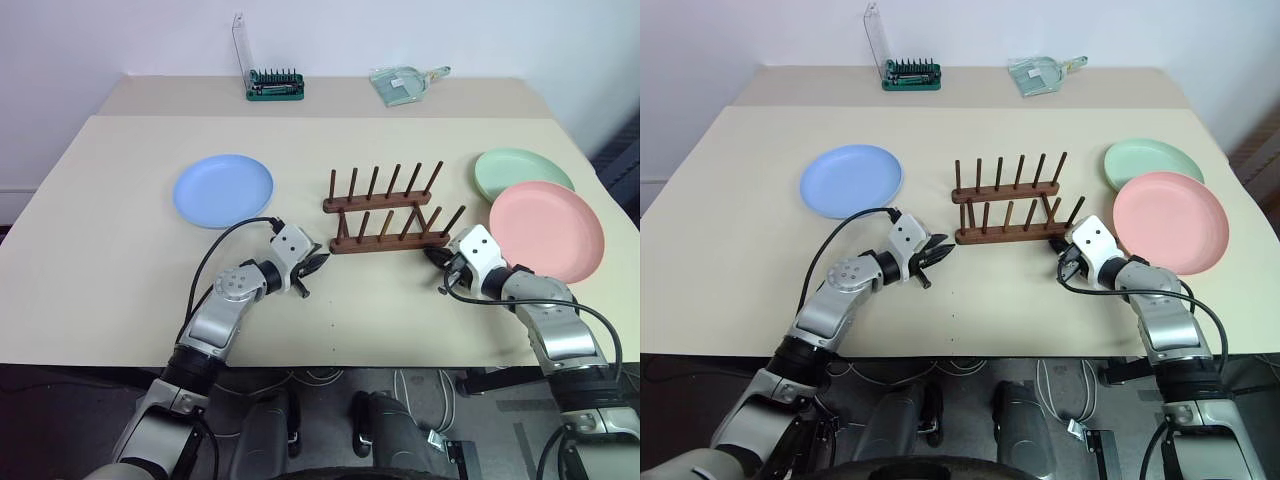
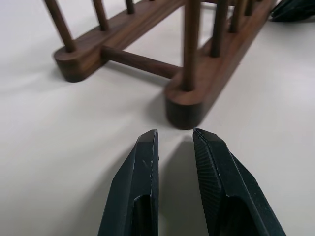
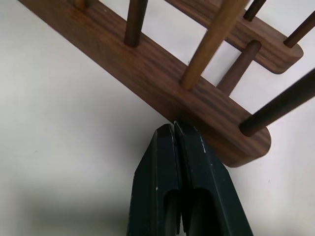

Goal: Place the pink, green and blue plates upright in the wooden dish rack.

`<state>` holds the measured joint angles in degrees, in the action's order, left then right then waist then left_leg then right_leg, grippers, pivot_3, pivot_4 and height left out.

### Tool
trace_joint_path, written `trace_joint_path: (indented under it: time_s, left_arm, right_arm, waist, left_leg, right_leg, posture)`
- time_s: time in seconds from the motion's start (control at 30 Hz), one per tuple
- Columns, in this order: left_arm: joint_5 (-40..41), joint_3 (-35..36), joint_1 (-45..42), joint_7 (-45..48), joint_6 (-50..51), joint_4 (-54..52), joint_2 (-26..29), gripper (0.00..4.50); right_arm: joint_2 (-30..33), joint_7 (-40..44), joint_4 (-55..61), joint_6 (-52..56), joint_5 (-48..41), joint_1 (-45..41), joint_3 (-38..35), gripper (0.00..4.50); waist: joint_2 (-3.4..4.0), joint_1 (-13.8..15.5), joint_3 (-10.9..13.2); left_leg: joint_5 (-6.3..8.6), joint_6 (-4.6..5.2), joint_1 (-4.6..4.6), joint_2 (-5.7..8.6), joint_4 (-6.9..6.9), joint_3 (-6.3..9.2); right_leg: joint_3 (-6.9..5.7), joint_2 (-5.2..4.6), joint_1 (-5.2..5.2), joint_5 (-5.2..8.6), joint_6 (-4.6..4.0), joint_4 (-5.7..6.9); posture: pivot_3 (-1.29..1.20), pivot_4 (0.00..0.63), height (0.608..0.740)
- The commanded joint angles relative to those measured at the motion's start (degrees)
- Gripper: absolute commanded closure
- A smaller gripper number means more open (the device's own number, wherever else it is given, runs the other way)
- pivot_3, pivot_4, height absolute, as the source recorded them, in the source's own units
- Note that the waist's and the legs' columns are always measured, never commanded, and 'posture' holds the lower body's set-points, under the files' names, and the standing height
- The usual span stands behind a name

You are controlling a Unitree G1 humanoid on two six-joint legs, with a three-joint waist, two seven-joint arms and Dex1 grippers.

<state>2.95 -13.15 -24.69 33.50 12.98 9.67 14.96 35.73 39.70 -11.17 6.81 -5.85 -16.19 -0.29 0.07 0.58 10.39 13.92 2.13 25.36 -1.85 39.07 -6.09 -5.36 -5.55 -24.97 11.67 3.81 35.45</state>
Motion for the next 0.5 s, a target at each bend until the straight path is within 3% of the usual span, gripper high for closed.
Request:
trace_joint_path:
  time_s: [0.03, 0.3, 0.5]
  left_arm:
    - [-0.5, 1.3, -0.9, -1.1, -0.9, 1.4, -0.2, 3.39]
    - [-0.4, 1.3, -2.0, -0.8, -1.3, 2.8, -0.6, 3.39]
    - [4.6, 1.1, 2.0, 10.8, 1.9, -3.7, 6.1, 3.39]
  right_arm:
    - [-0.7, -0.1, -2.3, -2.2, 0.9, -2.1, 0.1, 4.46]
    - [-2.0, 0.7, -5.6, -4.5, 1.7, -5.1, 1.3, 4.46]
    - [-0.9, 2.6, -2.1, -3.8, 0.6, -2.2, 0.3, 4.46]
  waist:
    - [0.00, -0.1, 0.0]
    - [0.00, 0.0, 0.0]
    - [0.01, -0.4, 0.0]
  left_leg:
    - [0.00, 0.00, -0.01, 0.00, 0.00, 0.00]
    - [0.00, 0.00, -0.01, 0.00, 0.00, 0.00]
    - [0.00, 0.00, 0.00, -0.03, -0.07, -0.01]
  right_leg:
    - [0.00, 0.00, 0.01, 0.00, 0.00, 0.01]
    - [0.00, 0.00, 0.01, -0.01, 0.00, 0.02]
    - [0.00, 0.01, -0.03, 0.00, 0.00, 0.01]
  posture:
    - [0.00, 0.150, 0.740]
    - [0.00, 0.150, 0.740]
    - [0.00, 0.150, 0.740]
